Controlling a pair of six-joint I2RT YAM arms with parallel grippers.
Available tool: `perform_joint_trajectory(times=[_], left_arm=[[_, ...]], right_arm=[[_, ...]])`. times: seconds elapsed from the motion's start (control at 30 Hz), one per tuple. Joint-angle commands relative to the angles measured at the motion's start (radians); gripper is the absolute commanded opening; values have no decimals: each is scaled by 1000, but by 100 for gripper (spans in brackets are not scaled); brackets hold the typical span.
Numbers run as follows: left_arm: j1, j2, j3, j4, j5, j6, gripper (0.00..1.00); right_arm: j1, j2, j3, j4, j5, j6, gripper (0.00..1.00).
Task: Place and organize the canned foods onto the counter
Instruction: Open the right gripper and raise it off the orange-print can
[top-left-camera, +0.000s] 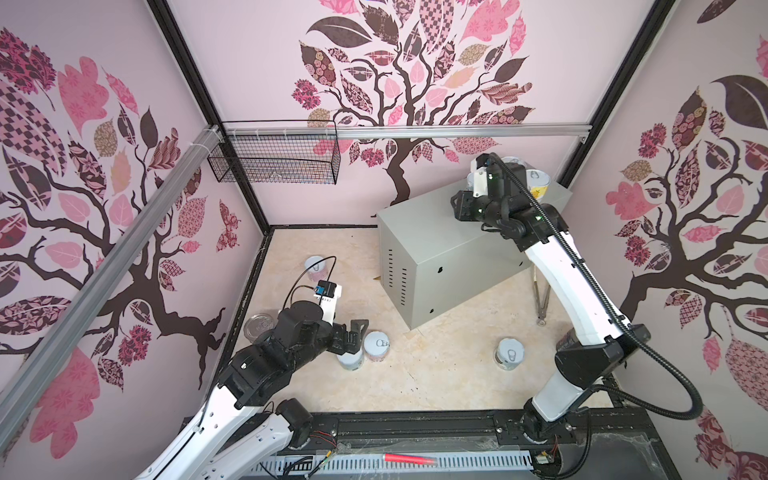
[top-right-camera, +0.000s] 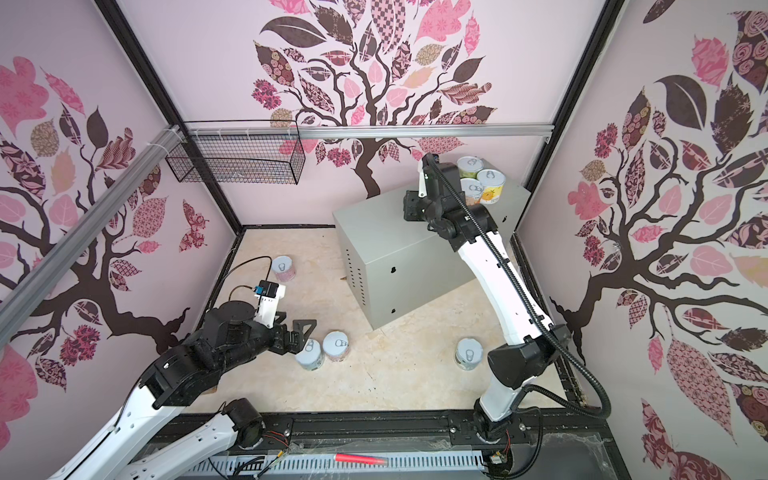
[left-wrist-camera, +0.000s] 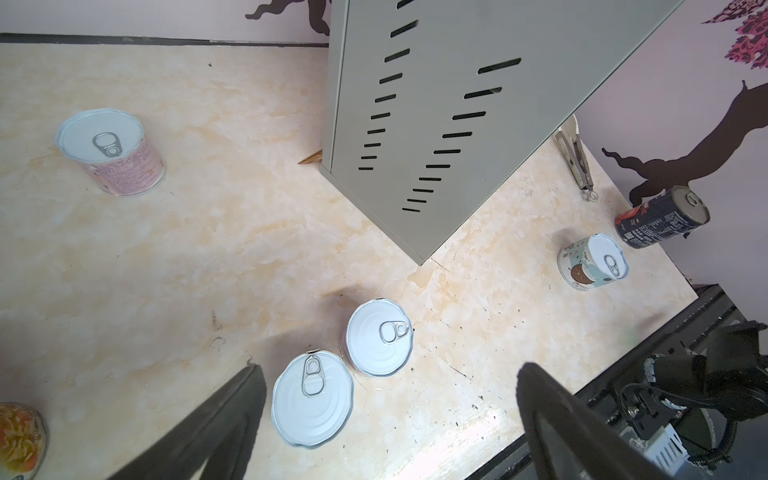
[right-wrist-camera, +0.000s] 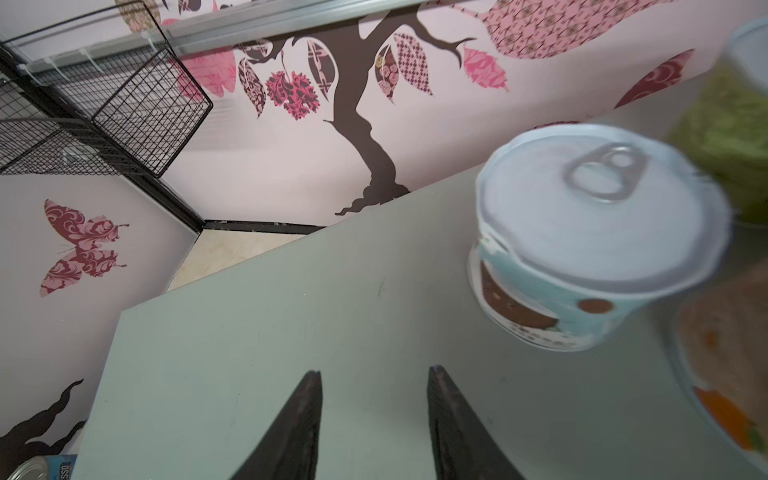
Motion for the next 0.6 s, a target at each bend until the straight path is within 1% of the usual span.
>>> perform_joint_trajectory(times=[0.0,0.13,0.27,0.37,0.57], left_arm=[[4,-8,-32,8,-4,11,98],[5,-9,-34,10,0,12,98],[5,-11,-35,12,2,14,98],[6,-12,-36,14,3,15,98],[6,-15,-37,15,6,19,98]], right_arm=[[7,52,51,55,-24,3,45],[7,125,112,42,-34,-25,44],[7,223,272,-42,-21,-63,44],[6,278,342,-87,-1,-82,44],[-3,313,348,-82,19,-96,44]])
